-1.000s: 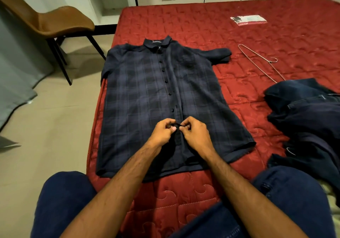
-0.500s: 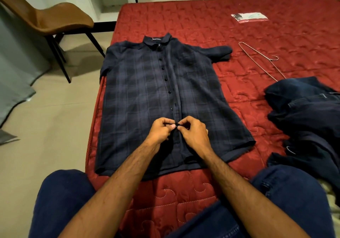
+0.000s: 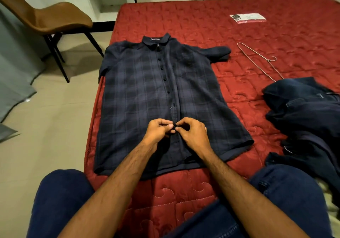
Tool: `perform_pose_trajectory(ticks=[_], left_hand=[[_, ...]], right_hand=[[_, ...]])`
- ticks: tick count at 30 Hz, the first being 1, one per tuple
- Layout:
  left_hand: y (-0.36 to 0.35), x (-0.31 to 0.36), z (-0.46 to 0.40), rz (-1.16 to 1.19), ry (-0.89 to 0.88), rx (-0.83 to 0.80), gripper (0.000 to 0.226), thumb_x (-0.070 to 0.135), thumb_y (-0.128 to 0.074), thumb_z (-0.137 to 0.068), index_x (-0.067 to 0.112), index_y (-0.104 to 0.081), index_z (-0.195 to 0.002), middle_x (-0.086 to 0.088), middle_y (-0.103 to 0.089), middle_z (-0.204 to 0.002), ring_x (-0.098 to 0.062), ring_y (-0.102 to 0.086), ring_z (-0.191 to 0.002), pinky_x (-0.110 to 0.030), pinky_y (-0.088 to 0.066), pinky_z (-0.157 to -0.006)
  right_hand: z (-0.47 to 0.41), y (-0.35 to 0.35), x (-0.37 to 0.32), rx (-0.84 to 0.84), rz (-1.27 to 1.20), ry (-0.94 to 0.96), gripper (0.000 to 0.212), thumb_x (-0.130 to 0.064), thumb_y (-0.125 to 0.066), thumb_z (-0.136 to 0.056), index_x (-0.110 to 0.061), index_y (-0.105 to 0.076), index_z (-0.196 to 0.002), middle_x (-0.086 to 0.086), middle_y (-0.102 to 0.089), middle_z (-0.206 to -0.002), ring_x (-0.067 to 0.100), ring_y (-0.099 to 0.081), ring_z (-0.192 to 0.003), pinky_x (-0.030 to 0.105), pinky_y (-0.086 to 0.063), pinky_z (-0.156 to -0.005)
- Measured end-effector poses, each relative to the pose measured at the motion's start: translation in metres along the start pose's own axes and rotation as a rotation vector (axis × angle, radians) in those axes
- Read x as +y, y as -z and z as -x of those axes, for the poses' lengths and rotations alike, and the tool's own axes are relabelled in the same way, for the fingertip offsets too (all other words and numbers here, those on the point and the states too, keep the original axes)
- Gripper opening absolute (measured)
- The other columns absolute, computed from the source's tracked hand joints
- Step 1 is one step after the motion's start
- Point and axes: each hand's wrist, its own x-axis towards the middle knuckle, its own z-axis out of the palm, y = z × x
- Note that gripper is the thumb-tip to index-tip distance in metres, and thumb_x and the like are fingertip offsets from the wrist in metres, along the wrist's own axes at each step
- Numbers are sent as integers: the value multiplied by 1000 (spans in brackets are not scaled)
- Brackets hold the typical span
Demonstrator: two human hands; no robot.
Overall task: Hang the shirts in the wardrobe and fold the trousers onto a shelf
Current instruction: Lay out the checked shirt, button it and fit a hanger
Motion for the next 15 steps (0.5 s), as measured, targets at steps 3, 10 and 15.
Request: perform_pose_trajectory(ticks=[3,10,15], left_hand=[[-1,3,2,61,5,10,16,23,-67,-95,10,-64,-87,-4,-74,-78,-9,-71,-66,-21,-49,-57],[-6,-3,-5,-63,-8,111,16,23,-77,-87,14,-66,-80,-4,-74,-74,-9,-69,-63,-23,-46,-57],[-7,-3,-6,-27,-12,115,14,17,-74,-89,13,-65,-80,-2,-67,-67,-3,-61,-52,-22,-44,-53]], right_hand=[[0,0,1,8,-4,44,11,-40,-66,-80,-33,-71,-85,-15,-70,-86,6,-64,-88,46,-51,-86],[-11,20,-3,-206,78,154,12,-28,-67,-87,-25,-79,-89,-6,-72,-85,6,-65,-81,36,-54,-77],[-12,7,7,-110,58,-24,19,-49,-74,-73,-33,-68,-81,-17,-70,-75,-2,-64,-72,34,-56,-68]])
